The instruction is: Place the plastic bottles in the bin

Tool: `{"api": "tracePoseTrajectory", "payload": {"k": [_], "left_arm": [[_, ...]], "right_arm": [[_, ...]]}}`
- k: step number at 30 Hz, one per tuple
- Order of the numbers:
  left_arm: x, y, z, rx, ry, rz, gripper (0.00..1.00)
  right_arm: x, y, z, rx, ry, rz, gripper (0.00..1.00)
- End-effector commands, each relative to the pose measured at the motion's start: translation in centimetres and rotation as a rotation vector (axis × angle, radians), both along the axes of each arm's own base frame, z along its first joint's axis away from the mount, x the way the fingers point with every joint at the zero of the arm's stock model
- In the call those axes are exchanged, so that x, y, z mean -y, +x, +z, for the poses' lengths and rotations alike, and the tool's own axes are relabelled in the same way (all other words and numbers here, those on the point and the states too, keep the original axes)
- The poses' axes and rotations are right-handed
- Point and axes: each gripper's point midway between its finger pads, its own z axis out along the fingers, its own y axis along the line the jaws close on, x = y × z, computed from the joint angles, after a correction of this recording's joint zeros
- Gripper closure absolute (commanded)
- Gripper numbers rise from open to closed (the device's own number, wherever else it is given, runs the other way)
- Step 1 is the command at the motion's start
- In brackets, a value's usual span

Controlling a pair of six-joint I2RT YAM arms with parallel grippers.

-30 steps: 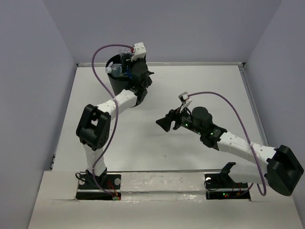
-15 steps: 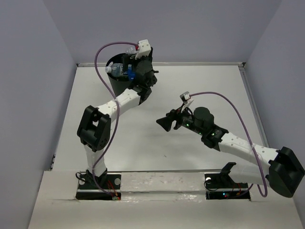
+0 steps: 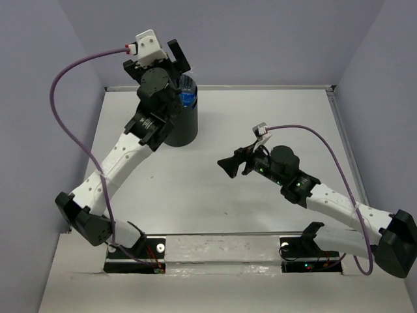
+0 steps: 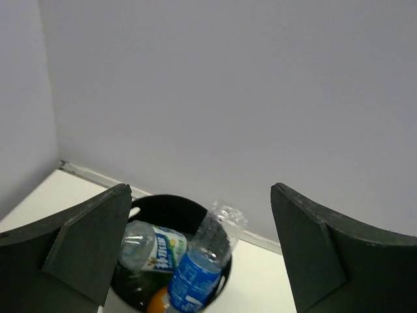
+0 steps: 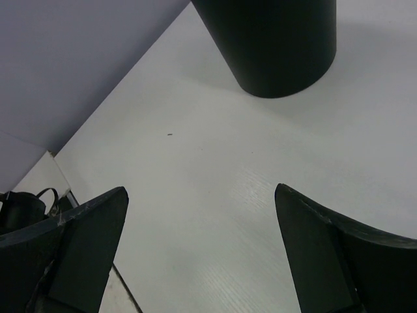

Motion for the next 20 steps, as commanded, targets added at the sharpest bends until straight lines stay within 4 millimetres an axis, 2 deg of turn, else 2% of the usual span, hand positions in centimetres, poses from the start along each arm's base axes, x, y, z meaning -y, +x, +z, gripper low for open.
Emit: {"api": "tracePoseTrajectory", "payload": {"k": [1, 2, 3, 4, 5, 6, 7, 8, 9, 10, 11, 12, 13, 14, 15, 17, 19, 20], "left_arm": [[0.1, -4.2, 1.2, 0.011, -0.177, -0.201, 0.01], [0.7, -6.0, 1.2, 0.022, -0.183, -0.317, 0.01], [1.2, -7.0, 1.1, 0.033, -0.193, -0.381, 0.01], [2.5, -8.3, 1.0, 0.043, -0.194, -0.495, 0.01], [3.1, -8.8, -1.4, 0.006, -0.175, -0.538, 0.01], [2.2, -11.2, -0.6, 0.039, -0.183, -0.586, 0.01], [2.2, -12.3, -1.1, 0.034, -0.179, -0.629, 0.01], [2.3, -12.6, -3.2, -0.002, -0.187, -0.641, 0.01], [1.1, -14.5, -3.9, -0.012, -0.191, -0.651, 0.01], [0.8, -15.0, -6.1, -0.051, -0.185, -0.650, 0.01], [0.2, -15.6, -7.0, -0.063, -0.200, -0.644, 0.01], [-1.2, -17.2, -7.5, -0.057, -0.214, -0.640, 0.01], [-1.6, -17.5, -9.5, -0.087, -0.215, -0.627, 0.01], [-2.0, -18.1, -10.1, -0.089, -0.223, -0.626, 0.01], [-3.0, -19.3, -10.0, -0.057, -0.241, -0.631, 0.01], [-3.6, -20.5, -11.3, -0.041, -0.220, -0.651, 0.01], [-4.2, -20.9, -11.8, -0.031, -0.228, -0.639, 0.01], [-4.5, -21.2, -11.5, -0.019, -0.232, -0.634, 0.01]], "right_arm": [[1.5, 0.4, 6.1, 0.124, 0.056, -0.072, 0.00], [2.5, 0.4, 7.5, 0.145, 0.069, -0.112, 0.00], [3.4, 0.7, 8.5, 0.159, 0.081, -0.157, 0.00], [4.1, 0.6, 8.9, 0.163, 0.077, -0.182, 0.00], [5.4, 0.0, 10.7, 0.193, 0.111, -0.213, 0.00], [6.6, 0.0, 11.8, 0.209, 0.132, -0.262, 0.00], [7.5, -0.4, 12.3, 0.212, 0.139, -0.282, 0.00], [9.1, -1.6, 14.4, 0.250, 0.194, -0.296, 0.00], [10.2, -2.0, 15.0, 0.263, 0.219, -0.326, 0.00], [11.1, -2.5, 15.5, 0.271, 0.246, -0.344, 0.00], [11.9, -2.9, 15.9, 0.280, 0.269, -0.366, 0.00], [13.5, -3.4, 16.6, 0.301, 0.304, -0.408, 0.00], [14.1, -3.2, 15.9, 0.310, 0.282, -0.435, 0.00], [14.7, -3.0, 15.4, 0.312, 0.270, -0.470, 0.00], [15.1, -2.7, 14.9, 0.314, 0.250, -0.499, 0.00], [15.7, -1.4, 12.9, 0.314, 0.158, -0.565, 0.00], [15.4, -0.3, 11.6, 0.301, 0.082, -0.596, 0.00], [15.4, -0.1, 12.2, 0.309, 0.080, -0.597, 0.00]]}}
